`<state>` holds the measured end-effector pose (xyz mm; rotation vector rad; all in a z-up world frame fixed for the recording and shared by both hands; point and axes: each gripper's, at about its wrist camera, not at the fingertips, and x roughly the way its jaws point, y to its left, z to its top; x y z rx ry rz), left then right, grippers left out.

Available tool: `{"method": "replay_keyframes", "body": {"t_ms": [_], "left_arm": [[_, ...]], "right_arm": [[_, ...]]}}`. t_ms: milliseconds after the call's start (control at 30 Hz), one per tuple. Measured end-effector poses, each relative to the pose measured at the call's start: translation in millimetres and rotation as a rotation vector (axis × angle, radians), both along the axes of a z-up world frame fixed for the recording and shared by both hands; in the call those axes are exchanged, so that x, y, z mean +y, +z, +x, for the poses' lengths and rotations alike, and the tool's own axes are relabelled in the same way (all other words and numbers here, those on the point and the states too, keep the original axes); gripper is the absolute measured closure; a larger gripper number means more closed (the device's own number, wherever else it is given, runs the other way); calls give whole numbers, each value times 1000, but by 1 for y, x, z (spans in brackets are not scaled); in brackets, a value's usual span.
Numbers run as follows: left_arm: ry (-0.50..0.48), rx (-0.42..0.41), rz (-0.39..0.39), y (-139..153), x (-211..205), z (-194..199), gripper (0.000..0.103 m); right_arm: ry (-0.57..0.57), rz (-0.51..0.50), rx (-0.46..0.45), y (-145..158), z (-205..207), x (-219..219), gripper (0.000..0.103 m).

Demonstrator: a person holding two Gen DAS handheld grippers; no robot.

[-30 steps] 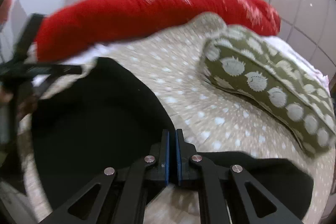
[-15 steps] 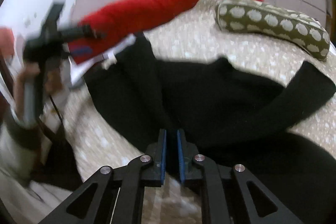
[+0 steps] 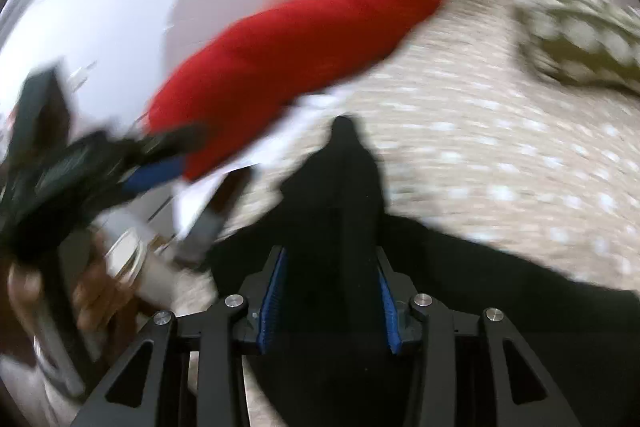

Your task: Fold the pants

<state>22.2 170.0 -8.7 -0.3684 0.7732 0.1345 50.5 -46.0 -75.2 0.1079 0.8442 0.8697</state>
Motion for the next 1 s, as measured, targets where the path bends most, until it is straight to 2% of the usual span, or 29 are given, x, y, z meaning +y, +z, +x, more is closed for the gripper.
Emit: {"method": "replay_keyframes", "body": {"t_ms": [67,133,233,333,367,433,467,533,600,667,700,733,800,867,1000], "left_arm": [[12,-8,4,2,3,-3,23],[8,-9,2,1,1,-4,23],[-29,9,18,-4,-12,-3,23],[-73,38,28,-18,-29,0,23],[-87,54,32,-23,-34,2,23],[-121,84,34,-35,-48,5,23],[-135,94,34,-39,-55,6,23],[-168,108,41,-46,-69,7,23],[-176,118,78,-50,-81,9,23],[-194,133,97,-54,-89,12,23],[-201,145,87,-56,-90,13,23],[-208,153,73,-58,-91,14,23],[-211,156,79,-59,-92,14,23],[-211,163,85,-61,-92,15,23],[-211,163,61,-62,-89,14,23]], "right_arm": [[92,-40,-32,-5,-32,19,62],[150,-83,-2,-18,-49,27,62],[88,-62,11,-12,-64,1,62],[-87,-45,-45,16,-64,-55,62],[-179,-62,-69,25,-61,-79,61],[-380,-150,-99,35,-47,-121,50],[-496,-229,-90,35,-34,-141,44],[-667,-352,-54,30,-6,-173,44],[-783,-351,23,18,24,-205,44],[-836,-334,114,5,48,-221,44],[-856,-339,162,-5,60,-228,47],[-860,-334,168,-9,64,-230,53],[-863,-299,140,-7,60,-240,95],[-848,-239,140,1,41,-253,99],[-869,-187,46,36,-31,-273,99]]}}
